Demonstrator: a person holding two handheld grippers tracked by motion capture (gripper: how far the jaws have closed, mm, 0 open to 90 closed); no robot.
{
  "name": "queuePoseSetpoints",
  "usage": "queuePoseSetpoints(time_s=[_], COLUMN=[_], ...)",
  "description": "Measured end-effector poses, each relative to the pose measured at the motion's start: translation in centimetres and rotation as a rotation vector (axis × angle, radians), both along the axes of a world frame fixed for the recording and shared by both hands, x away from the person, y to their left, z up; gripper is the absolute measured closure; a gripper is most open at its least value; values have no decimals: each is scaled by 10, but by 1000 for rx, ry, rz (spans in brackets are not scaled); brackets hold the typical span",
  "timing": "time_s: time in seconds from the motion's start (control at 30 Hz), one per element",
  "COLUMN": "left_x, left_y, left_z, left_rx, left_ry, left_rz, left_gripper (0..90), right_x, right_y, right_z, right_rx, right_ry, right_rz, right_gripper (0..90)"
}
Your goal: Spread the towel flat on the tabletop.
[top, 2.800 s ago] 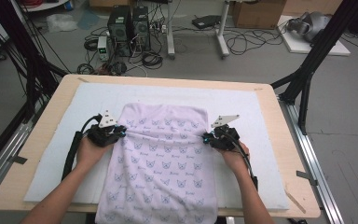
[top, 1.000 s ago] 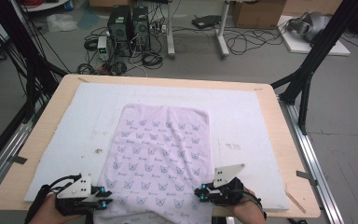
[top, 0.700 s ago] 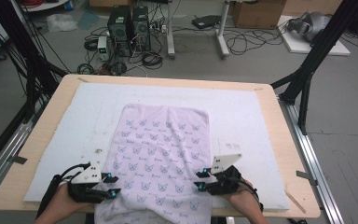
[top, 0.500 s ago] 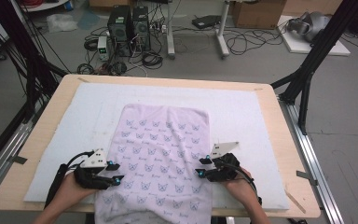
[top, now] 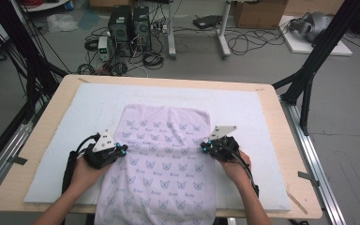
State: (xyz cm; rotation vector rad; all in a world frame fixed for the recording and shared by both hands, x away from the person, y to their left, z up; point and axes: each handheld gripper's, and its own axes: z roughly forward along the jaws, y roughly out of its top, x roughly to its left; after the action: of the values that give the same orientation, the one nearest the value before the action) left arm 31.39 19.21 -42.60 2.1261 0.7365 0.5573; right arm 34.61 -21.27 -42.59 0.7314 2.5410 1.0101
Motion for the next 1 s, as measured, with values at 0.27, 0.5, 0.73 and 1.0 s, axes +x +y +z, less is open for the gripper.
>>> queuePoseSetpoints(time_s=[0.27, 0.5, 0.73, 1.0], left_x=[3, -52, -75, -86], left_y=[7, 14, 11, 10], left_z=[-1, 3, -11, -17], left_rx=[-20, -55, -24, -1], left_ry=[42, 50, 138, 166], left_rz=[-3, -121, -255, -349], left_gripper=[688, 551, 541, 878], right_x=[0, -48, -81, -91], right_y=[-3, 9, 12, 14], right_z=[2, 11, -9, -20], right_rx=[58, 105, 112, 124], right_ry=[-18, 0, 67, 149], right_rz=[-20, 144, 223, 297], right_gripper=[732, 604, 554, 870])
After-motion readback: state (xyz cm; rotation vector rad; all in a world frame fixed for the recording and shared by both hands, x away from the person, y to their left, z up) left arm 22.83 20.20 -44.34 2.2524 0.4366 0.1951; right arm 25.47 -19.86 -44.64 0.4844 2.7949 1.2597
